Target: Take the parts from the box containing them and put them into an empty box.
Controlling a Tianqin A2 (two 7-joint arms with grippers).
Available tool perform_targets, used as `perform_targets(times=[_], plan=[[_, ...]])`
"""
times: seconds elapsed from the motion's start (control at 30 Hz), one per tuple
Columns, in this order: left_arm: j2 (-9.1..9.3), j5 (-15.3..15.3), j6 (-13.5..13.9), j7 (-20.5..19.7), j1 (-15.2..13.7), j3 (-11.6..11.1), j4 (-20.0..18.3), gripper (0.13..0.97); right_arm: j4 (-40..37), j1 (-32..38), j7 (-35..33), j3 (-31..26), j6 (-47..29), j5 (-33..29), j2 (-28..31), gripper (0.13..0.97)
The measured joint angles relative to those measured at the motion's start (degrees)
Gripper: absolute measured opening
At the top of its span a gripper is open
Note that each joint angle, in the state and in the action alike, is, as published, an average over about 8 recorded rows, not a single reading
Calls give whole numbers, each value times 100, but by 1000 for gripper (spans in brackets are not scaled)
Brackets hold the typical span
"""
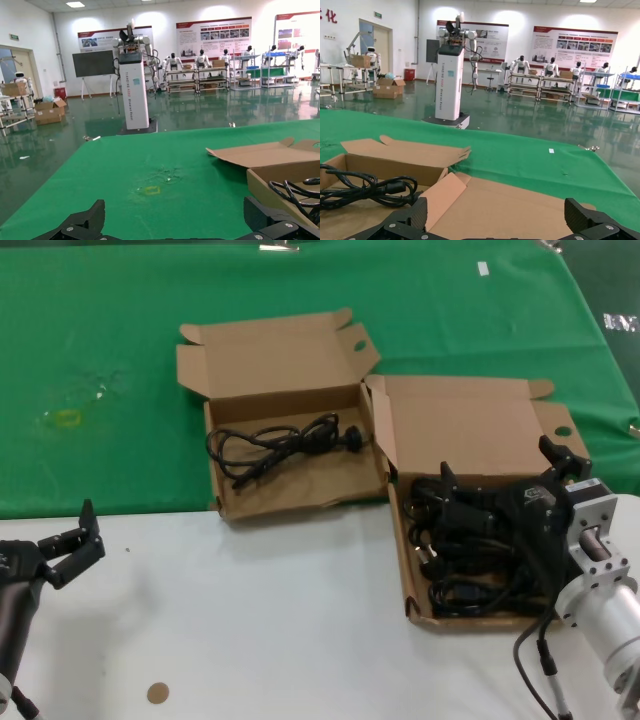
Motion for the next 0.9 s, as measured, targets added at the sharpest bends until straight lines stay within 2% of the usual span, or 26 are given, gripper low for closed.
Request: perform_targets(times=[0.9], plan=[[0,0,0,0,0,0,0,966,0,0,0,0,0,0,0,966]])
